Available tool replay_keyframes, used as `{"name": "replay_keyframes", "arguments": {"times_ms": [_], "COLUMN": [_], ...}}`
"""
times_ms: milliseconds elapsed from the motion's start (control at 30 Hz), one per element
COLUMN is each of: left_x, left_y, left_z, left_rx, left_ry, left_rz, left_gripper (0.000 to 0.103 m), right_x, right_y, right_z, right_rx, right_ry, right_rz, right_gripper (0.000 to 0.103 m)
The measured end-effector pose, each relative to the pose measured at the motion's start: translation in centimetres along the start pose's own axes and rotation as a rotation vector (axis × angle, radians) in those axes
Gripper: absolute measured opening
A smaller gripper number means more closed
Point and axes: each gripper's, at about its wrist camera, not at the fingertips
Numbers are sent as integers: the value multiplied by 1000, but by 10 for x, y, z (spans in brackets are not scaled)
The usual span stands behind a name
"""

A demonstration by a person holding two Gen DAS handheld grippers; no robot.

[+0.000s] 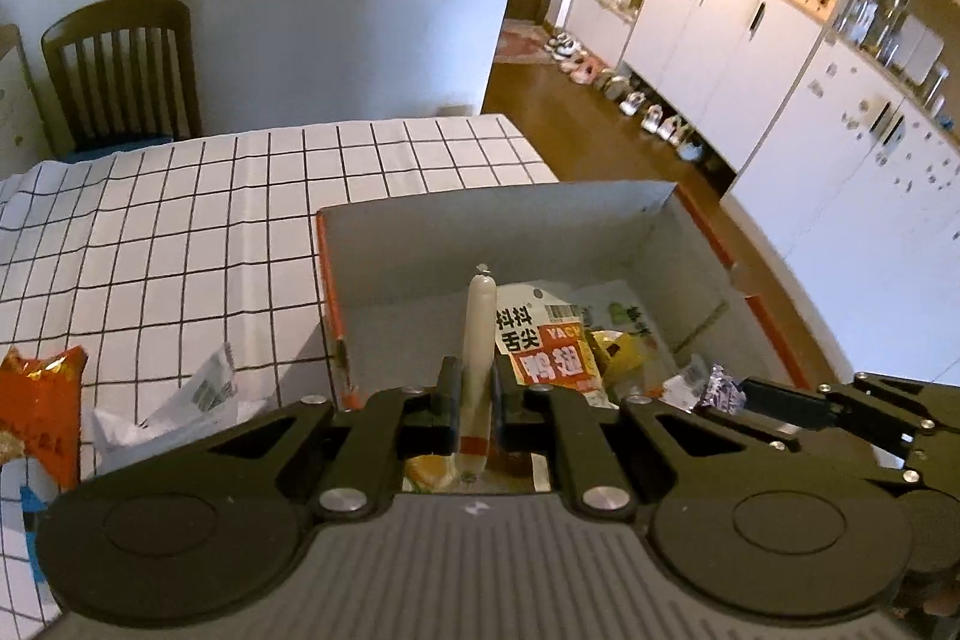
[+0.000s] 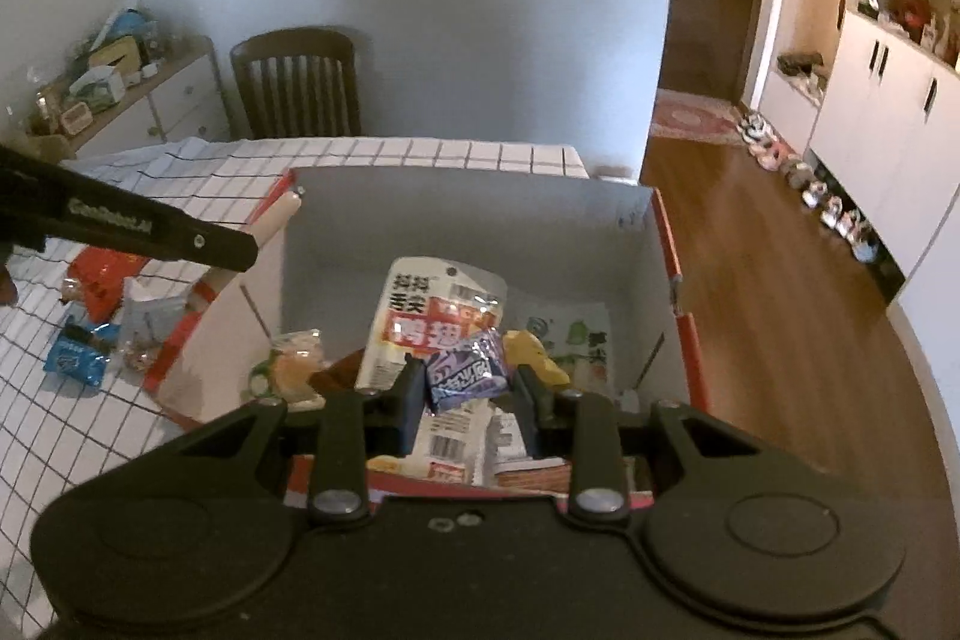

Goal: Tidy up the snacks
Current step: 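Lower the purple candy and white stick into the red box and open both tools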

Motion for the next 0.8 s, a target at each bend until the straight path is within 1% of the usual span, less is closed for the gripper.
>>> {"name": "replay_keyframes", "arguments": {"times_ms": [233, 367, 600, 800], "left_x": [10, 14, 17, 22], "left_y": [-4, -3, 0, 4], "left_z": [40, 57, 82, 96], "left_rx": [-56, -80, -143, -192], "left_ry": [-63, -97, -141, -155], "left_rz": [29, 52, 76, 88], "left_gripper": [10, 10, 10, 10], "right_x": [10, 13, 14, 16], "right_y": [0, 0, -1, 1], "right_z": [24, 36, 49, 54], "right_rx": [-54, -90, -134, -168], "right_ry": [27, 25, 14, 3], "right_rz": [-32, -45, -66, -89], "right_gripper": [30, 30, 30, 32]}}
Point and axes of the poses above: each gripper's, at about its wrist camera, not at the fingertips, and z roughly the way its jaws point, x to its right, y to its underside, and after that the axes turned 3 degrees about -z, right-handed
